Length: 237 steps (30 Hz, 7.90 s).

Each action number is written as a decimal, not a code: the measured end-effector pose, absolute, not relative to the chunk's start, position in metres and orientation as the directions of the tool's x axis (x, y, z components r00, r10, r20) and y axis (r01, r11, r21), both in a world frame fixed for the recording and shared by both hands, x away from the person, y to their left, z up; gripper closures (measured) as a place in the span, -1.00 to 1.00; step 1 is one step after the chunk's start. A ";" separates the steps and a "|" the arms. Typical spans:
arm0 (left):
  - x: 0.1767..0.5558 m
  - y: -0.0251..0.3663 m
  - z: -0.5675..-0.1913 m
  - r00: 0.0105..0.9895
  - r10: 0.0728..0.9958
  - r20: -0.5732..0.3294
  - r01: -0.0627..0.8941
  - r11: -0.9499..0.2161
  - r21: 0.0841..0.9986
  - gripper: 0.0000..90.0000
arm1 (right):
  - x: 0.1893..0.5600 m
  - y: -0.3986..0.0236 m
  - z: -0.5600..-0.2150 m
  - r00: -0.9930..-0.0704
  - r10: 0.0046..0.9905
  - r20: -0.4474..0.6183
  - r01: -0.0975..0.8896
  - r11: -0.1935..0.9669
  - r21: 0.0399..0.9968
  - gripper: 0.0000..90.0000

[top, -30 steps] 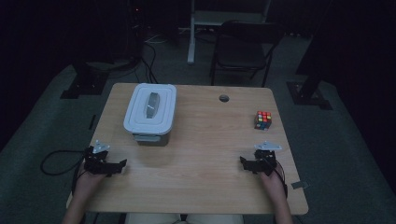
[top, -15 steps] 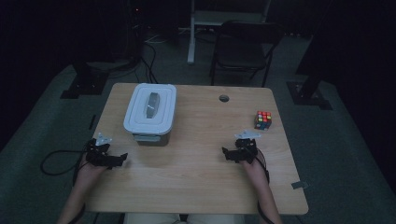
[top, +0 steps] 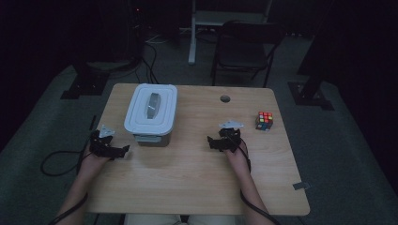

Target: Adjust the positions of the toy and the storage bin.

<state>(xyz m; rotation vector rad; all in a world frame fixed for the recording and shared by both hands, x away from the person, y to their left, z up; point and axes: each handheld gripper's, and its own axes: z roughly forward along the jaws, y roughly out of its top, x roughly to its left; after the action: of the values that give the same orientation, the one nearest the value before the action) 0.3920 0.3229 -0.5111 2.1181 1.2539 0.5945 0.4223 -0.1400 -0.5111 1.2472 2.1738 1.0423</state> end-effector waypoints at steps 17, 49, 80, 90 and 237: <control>0.453 0.331 -0.499 0.357 0.934 0.027 0.608 -0.254 0.752 -0.99 | 0.489 -0.060 -0.503 -0.443 0.890 0.111 0.575 0.187 0.796 -0.71; 0.472 0.295 -0.486 0.447 0.894 0.015 0.610 -0.317 0.726 -0.98 | 0.511 -0.029 -0.498 -0.479 0.870 0.121 0.619 0.236 0.749 -0.62; 0.463 0.223 -0.482 0.544 0.838 0.036 0.576 -0.405 0.710 -0.98 | 0.474 -0.099 -0.499 -0.457 0.880 0.129 0.624 0.214 0.751 -0.56; 0.447 0.202 -0.478 0.578 0.815 0.041 0.559 -0.432 0.708 -0.98 | 0.448 -0.124 -0.501 -0.457 0.881 0.118 0.616 0.219 0.757 -0.54; 0.306 0.290 -0.518 0.587 0.808 -0.047 0.568 -0.370 0.735 -0.94 | 0.425 -0.324 -0.484 -0.151 0.976 0.158 0.571 -0.044 0.820 -0.74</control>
<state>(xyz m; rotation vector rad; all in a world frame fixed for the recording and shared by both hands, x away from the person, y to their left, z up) 0.3063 0.2903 -0.5179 2.0838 1.0898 0.4191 0.4250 -0.3239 -0.4838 1.6341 1.7512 1.0924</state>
